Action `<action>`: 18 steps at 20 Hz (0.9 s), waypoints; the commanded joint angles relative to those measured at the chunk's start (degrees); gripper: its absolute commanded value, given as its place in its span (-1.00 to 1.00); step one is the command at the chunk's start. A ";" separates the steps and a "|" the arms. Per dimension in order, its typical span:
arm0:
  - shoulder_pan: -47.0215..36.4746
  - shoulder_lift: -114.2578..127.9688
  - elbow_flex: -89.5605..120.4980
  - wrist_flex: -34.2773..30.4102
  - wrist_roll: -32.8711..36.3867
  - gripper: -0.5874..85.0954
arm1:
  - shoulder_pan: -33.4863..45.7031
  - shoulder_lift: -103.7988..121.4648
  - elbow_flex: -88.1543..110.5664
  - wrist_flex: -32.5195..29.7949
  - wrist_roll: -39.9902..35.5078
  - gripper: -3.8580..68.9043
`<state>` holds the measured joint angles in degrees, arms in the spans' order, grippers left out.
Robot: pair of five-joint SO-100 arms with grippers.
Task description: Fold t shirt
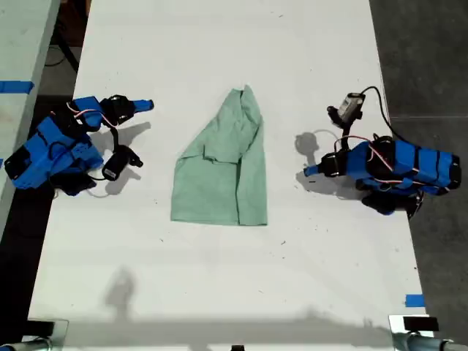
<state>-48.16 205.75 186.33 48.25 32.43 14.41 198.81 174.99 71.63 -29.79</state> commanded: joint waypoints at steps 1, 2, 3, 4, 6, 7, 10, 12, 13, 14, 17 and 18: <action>0.26 0.44 2.29 -0.18 -0.35 -0.99 | 0.00 2.02 3.43 0.53 1.93 -0.83; 0.26 0.44 2.29 -0.18 -0.35 -0.99 | 0.09 2.02 3.43 0.62 2.46 -0.84; 0.26 0.44 2.29 -0.26 -0.26 -0.99 | 0.62 2.02 3.43 1.23 3.16 -0.84; 0.26 0.44 2.29 -0.18 -0.26 -0.99 | 0.62 2.02 3.43 1.23 3.34 -0.83; 0.35 0.44 2.29 -0.26 -0.18 -0.99 | 0.70 2.02 3.34 1.41 3.52 -0.83; 0.35 0.44 2.29 -0.26 -0.26 -0.99 | 0.70 2.02 3.34 1.41 3.60 -0.83; 0.44 0.44 2.29 -0.26 -0.35 -0.99 | 0.88 2.02 3.34 1.58 3.87 -0.84; 0.18 0.44 2.29 -0.26 -0.62 -0.99 | 0.97 2.02 3.34 1.58 3.60 -0.85; 0.18 0.44 2.29 -0.26 -0.70 -0.99 | 0.53 2.02 3.34 1.58 3.52 -0.85; 0.09 0.44 2.29 -0.09 -0.88 -0.99 | 0.44 2.02 3.34 1.49 3.52 -0.85; 0.18 0.44 2.29 -0.09 -0.88 -0.99 | 0.70 2.02 3.34 1.49 3.52 -0.85; 0.26 0.44 2.29 -0.09 -0.88 -0.99 | 0.70 2.02 3.34 1.58 3.60 -0.85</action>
<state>-48.16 205.75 186.33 48.34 32.43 14.77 200.04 174.99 72.86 -26.54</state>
